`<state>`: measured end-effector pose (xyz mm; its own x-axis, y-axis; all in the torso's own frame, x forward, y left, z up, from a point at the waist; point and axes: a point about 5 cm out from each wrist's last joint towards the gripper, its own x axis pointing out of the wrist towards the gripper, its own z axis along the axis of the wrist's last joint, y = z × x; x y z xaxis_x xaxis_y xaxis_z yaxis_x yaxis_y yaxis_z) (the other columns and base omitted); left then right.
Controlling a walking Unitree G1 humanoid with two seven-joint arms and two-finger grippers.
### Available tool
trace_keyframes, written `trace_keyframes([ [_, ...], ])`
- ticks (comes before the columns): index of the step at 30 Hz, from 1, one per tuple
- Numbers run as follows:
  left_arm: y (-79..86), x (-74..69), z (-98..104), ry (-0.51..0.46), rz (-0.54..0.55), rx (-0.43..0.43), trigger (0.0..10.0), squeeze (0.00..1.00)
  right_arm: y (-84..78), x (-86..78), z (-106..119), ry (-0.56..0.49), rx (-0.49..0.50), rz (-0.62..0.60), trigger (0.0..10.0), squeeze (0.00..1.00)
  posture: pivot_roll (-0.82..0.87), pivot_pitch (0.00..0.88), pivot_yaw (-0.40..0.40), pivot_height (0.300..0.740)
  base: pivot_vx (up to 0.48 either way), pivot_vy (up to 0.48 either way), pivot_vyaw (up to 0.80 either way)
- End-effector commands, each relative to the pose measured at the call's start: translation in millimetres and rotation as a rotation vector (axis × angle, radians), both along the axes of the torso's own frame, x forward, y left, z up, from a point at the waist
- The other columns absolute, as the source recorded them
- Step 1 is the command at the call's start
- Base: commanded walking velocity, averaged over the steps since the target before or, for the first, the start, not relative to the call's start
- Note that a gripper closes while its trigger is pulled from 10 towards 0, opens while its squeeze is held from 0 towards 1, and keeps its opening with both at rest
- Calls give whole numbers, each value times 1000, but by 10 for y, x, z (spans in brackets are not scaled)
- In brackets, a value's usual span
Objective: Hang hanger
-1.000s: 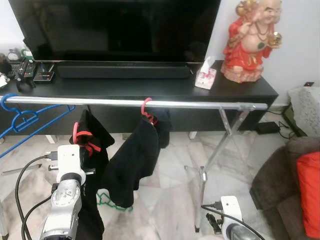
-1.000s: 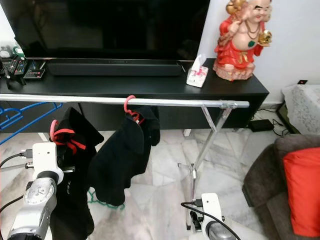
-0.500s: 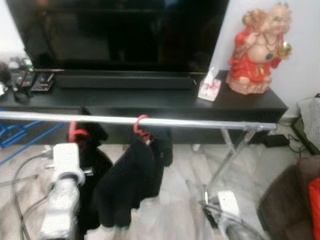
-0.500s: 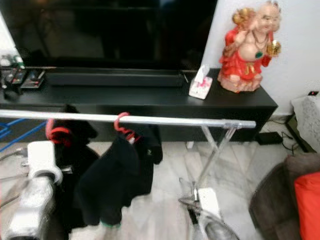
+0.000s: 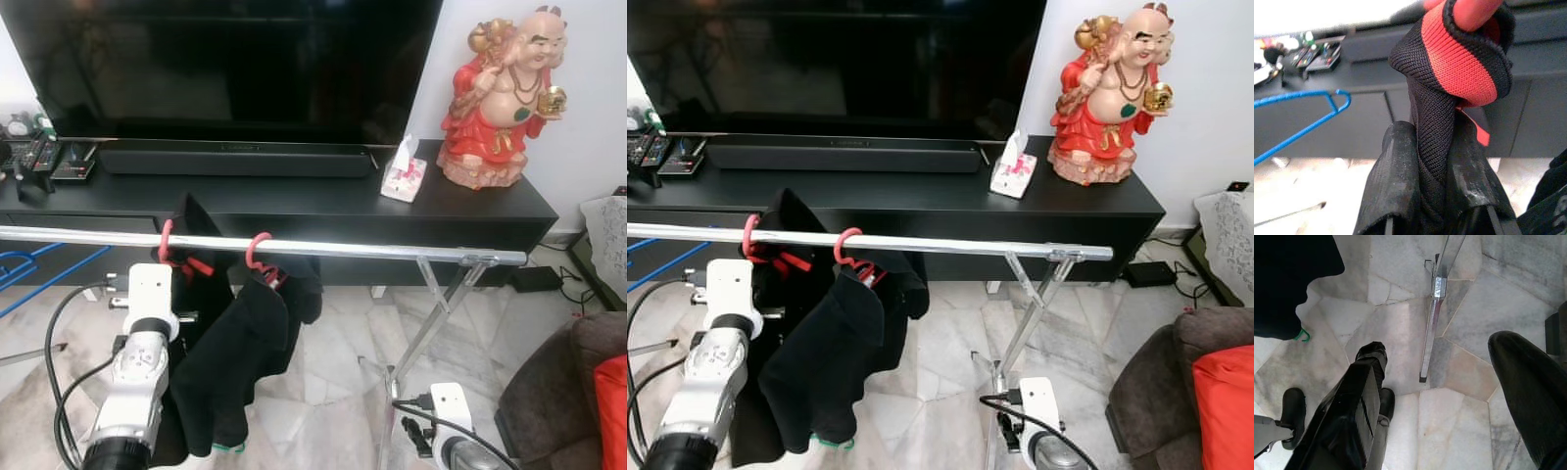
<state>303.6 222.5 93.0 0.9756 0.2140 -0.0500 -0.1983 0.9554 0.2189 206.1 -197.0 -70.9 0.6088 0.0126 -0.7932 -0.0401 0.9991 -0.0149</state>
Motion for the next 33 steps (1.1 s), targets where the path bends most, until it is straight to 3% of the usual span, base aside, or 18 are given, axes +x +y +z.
trace_keyframes([
  [1,26,67,80,-15,24,18,10000,0,-37,-12,-2,9,-9,-2,10000,0,-38,35,-83,740,0,0,0],
  [6,96,173,74,15,101,-21,10000,0,-39,-12,-2,12,-11,10,10000,0,-40,39,-86,740,0,0,0],
  [8,80,229,-6,86,107,-43,10000,0,-44,-14,-2,16,-11,11,10000,0,-43,40,-88,740,0,0,0],
  [14,-42,160,-232,193,48,-46,10000,0,-47,-17,-3,18,-9,14,10000,0,-41,39,-91,740,0,0,0],
  [20,-35,-65,-379,218,38,-28,10000,0,-49,-23,-7,21,-14,4,10000,0,-39,28,-85,740,0,0,0],
  [21,-40,-87,-367,201,40,-30,10000,86,-49,-23,-8,21,-15,6,10000,0,-39,28,-85,740,0,0,0],
  [23,-58,-116,-346,173,39,-40,10000,722,-48,-25,-9,21,-18,5,10000,0,-38,20,-83,740,0,0,0],
  [24,-63,-127,-332,159,43,-44,10000,808,-48,-26,-10,21,-18,3,10000,0,-40,14,-81,740,0,0,0],
  [25,-71,-128,-316,146,42,-45,10000,996,-49,-28,-10,20,-20,2,10000,0,-39,10,-81,740,0,0,0],
  [33,-69,-207,-135,4,51,-70,10000,1000,-50,-36,-13,17,-17,-3,10000,0,-40,8,-78,740,0,0,0],
])
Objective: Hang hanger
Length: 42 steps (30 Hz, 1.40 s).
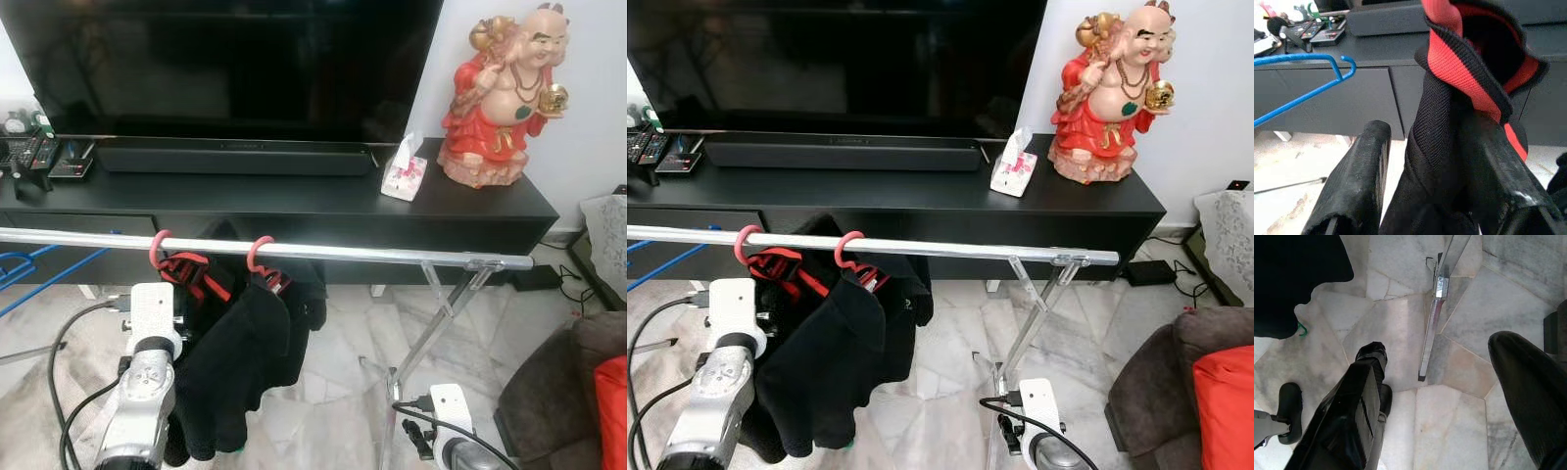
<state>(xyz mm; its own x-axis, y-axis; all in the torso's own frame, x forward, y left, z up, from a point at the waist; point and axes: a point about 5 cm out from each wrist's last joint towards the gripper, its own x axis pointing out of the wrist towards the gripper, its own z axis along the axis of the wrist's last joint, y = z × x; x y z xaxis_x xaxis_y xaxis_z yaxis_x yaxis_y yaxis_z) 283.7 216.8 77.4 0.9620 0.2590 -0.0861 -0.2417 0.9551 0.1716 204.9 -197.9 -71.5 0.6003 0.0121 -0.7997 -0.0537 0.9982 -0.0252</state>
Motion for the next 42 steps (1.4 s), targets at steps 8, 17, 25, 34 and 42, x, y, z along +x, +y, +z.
trace_keyframes([
  [8,-17,-224,108,-99,-38,-18,10000,1000,-40,-25,-8,4,-8,-20,10000,0,-35,4,-77,740,0,0,0],
  [17,-17,-224,108,-99,-38,-18,10000,1000,-40,-25,-8,4,-8,-20,10000,0,-35,4,-77,740,0,0,0],
  [25,-68,-691,-134,37,-156,246,10000,0,-4,4,0,-5,-4,-49,10000,0,-20,14,-47,740,0,0,0],
  [34,-92,-529,-727,434,-178,84,10000,0,42,2,-12,0,8,-92,10000,0,-20,1,-33,740,0,0,0],
  [42,-104,-434,-1190,669,-140,-57,10000,0,67,-6,-20,-3,27,-136,10000,0,-37,0,-29,740,0,0,0],
])
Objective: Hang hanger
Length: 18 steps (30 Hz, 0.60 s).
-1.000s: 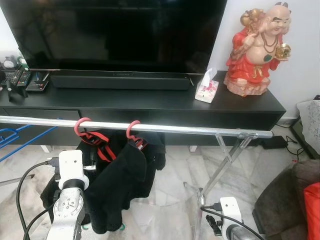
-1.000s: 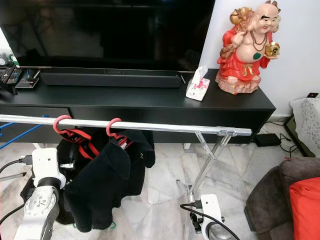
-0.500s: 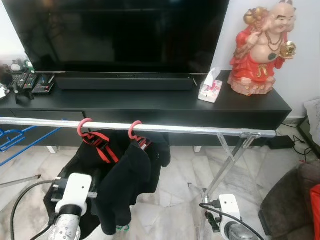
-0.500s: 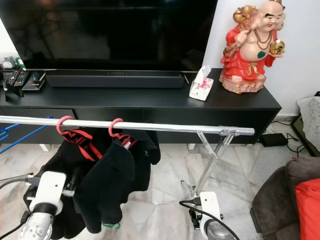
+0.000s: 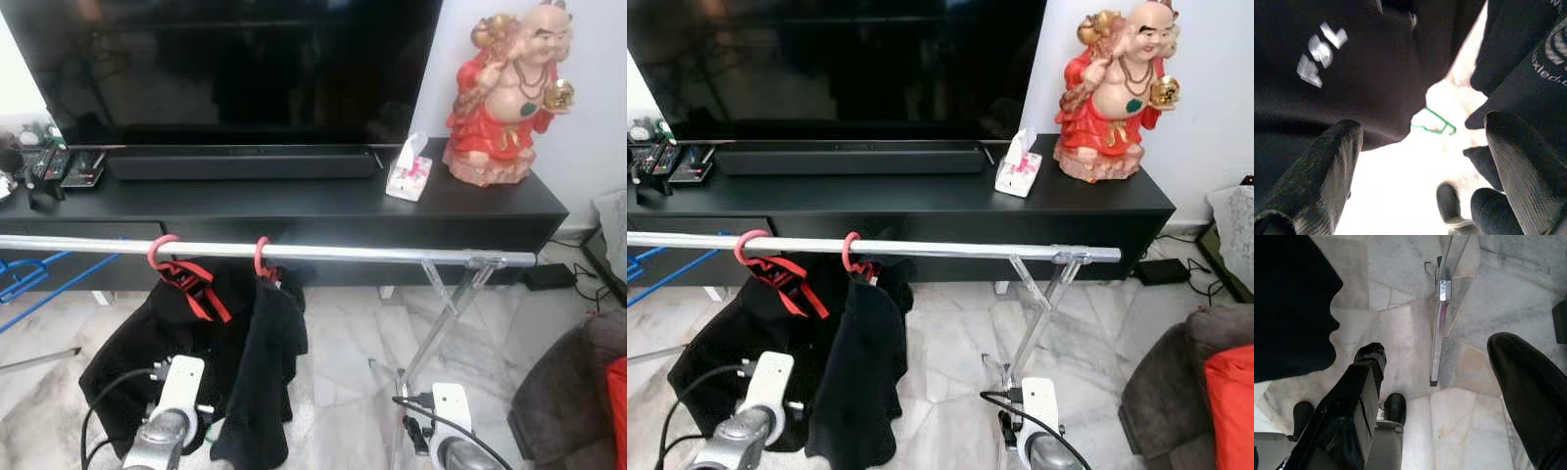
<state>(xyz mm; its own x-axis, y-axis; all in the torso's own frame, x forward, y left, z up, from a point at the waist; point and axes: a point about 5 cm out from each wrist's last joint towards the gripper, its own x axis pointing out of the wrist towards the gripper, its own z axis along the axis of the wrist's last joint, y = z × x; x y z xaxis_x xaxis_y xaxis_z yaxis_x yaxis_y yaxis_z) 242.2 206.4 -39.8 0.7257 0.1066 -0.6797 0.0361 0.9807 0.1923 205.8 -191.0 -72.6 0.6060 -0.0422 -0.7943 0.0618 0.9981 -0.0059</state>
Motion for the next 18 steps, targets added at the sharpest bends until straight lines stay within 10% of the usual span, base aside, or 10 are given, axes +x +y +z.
trace_keyframes([
  [1,-9,-42,-52,23,32,-14,10000,0,-1,-19,-11,7,9,-23,10000,0,-43,0,-28,740,0,0,0],
  [18,68,-285,-248,138,123,-34,10000,0,42,-87,-52,10,52,-106,10000,0,-73,0,-4,740,0,0,0],
])
